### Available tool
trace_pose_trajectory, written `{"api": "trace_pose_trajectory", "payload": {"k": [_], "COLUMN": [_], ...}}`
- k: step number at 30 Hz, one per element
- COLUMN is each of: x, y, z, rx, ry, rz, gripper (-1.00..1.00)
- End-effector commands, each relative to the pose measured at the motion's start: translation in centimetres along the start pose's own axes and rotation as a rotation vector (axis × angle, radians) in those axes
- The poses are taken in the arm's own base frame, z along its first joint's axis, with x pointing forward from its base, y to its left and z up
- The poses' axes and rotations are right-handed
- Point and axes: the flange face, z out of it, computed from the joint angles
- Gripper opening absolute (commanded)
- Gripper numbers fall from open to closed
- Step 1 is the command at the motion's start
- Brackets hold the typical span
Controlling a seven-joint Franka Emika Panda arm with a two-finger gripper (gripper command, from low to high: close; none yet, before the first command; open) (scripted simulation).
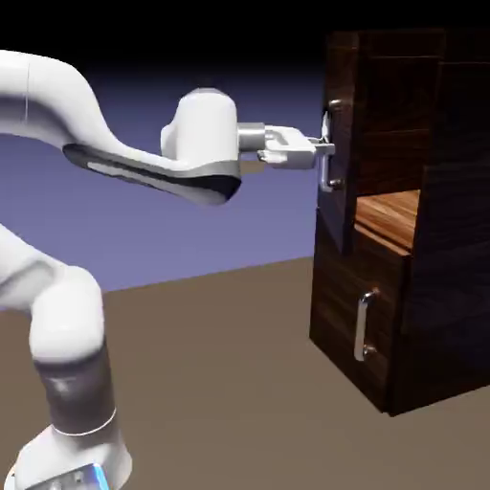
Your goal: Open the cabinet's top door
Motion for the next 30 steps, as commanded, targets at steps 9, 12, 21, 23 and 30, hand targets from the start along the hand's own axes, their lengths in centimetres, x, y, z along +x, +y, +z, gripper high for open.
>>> {"api": "trace_pose_trajectory", "payload": {"k": [9,12,21,23,30], "x": [2.1,3.1,6.8,7.7,11.4], "y": [2.0,3.1,6.8,7.8,11.4], "z": [-4.1,-5.7,-10.1,-10.9,-13.1], "rx": [0.123,0.175,0.342,0.38,0.518], "ry": [-0.121,-0.173,-0.339,-0.377,-0.515], "rz": [0.001,0.001,0.001,0.001,0.001], "gripper": [-1.0,-1.0,-1.0,-1.0,-1.0]}}
